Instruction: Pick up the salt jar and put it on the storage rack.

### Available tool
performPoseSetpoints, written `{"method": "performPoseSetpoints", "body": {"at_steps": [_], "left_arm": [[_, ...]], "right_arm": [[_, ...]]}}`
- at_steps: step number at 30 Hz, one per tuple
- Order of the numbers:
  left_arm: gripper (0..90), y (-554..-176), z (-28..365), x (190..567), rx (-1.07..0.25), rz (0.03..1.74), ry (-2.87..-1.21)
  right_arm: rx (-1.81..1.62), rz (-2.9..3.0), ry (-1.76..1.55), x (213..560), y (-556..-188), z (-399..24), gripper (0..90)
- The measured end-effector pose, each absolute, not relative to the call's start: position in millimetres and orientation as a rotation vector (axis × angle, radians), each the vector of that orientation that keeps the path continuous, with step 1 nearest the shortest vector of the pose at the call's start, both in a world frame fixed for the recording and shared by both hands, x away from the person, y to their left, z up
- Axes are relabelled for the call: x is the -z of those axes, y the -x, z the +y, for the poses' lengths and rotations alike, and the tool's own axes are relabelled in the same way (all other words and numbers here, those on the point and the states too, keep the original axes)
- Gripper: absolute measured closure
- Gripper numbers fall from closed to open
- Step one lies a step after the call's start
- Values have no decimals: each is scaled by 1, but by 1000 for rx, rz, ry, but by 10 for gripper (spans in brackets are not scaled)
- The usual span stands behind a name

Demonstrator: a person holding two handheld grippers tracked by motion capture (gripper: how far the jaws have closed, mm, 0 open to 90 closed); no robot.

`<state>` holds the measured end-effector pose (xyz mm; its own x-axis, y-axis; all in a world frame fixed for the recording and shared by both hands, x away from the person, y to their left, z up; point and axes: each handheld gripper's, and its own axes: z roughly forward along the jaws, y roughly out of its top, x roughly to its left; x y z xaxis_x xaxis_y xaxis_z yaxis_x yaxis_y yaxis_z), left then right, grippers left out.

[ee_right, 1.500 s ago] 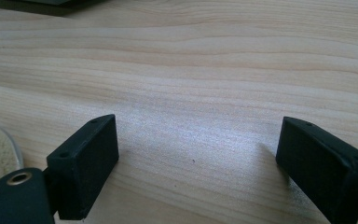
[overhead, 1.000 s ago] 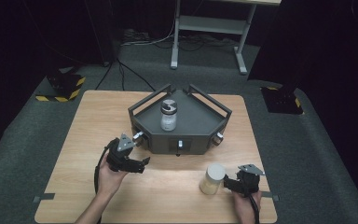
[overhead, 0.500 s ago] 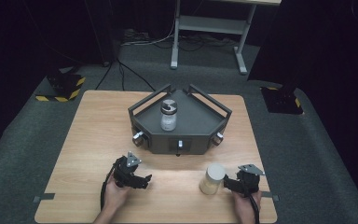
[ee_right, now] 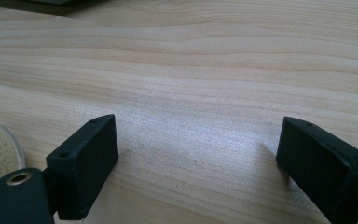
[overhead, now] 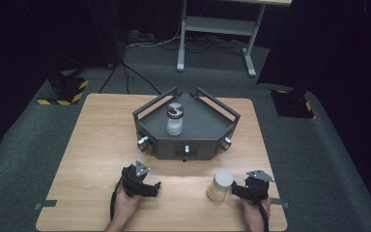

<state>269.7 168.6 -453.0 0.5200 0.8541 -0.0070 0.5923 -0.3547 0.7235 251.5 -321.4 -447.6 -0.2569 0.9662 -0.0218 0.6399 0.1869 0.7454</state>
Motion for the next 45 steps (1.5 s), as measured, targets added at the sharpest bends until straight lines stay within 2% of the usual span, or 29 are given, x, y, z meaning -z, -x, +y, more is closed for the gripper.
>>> {"method": "performPoseSetpoints", "body": {"at_steps": [45], "left_arm": [[2, -268, 164, 454, -507, 1201, -2063]], "right_arm": [[-861, 1972, -1496, 448, -251, -321, 127]]}}
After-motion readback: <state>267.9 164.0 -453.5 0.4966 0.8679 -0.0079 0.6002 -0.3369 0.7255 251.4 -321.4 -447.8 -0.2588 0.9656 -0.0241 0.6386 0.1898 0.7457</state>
